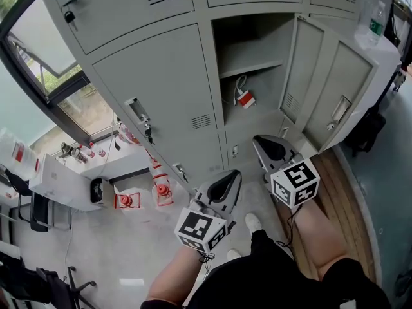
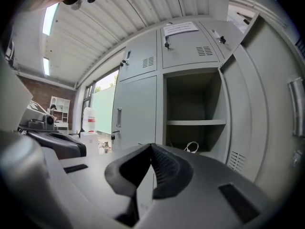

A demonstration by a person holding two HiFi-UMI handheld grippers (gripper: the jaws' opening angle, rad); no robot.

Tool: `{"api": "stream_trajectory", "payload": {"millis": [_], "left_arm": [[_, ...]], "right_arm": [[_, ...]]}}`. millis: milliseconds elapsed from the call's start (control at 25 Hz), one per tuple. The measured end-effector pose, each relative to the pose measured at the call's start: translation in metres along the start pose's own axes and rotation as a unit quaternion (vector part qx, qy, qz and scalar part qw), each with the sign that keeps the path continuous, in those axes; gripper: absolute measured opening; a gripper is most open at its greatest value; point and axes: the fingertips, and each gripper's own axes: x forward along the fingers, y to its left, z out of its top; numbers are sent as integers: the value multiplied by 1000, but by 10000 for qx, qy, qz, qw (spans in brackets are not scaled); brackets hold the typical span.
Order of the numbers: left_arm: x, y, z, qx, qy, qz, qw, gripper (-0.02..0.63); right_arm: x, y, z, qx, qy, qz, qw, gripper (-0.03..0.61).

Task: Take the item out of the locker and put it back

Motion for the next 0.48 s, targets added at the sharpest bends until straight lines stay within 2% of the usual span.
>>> {"api": "stream_trajectory", "payload": {"millis": [480], "left_arm": [[56,30,-6,-107,116,208,9997,17]], "right_arm": [[53,-65,-12,-15,79,-35,10000,54]]}}
